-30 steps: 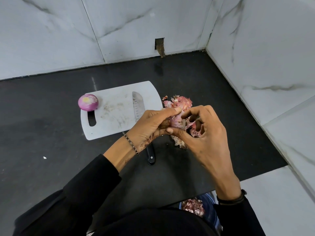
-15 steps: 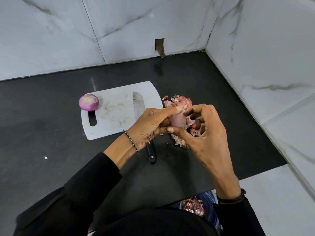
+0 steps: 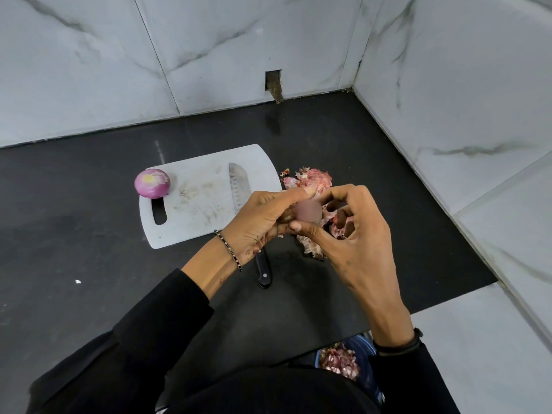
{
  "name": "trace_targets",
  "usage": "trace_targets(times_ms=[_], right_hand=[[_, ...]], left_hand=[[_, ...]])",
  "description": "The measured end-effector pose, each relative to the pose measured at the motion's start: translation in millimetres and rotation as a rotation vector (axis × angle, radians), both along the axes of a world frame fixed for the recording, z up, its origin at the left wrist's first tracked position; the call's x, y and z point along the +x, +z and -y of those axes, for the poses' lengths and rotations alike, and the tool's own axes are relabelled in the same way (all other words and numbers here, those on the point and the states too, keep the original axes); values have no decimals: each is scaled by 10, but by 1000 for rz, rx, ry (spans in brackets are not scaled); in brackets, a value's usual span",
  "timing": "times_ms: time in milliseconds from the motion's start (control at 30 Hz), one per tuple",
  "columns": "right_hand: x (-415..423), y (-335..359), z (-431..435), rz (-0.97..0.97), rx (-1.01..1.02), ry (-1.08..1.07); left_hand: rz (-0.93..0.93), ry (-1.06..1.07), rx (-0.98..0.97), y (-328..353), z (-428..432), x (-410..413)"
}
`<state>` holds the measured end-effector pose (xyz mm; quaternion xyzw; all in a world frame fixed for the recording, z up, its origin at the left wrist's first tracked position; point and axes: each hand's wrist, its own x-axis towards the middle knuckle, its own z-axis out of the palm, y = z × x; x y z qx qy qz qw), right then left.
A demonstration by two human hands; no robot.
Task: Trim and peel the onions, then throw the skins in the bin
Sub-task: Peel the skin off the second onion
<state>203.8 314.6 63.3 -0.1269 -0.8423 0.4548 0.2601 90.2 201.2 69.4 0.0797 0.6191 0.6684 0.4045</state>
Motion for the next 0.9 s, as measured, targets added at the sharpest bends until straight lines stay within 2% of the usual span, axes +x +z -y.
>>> trace_targets(times_ms=[400,767,900], right_hand=[[22,6,36,-57,25,-56],[8,-50,62,30,132,-37],[14,-36,60,-8,83,-67]], left_hand=[[21,-8,20,21,3,10],[13,6,-6,33,23,2],[24,2,-17,60,27,5]])
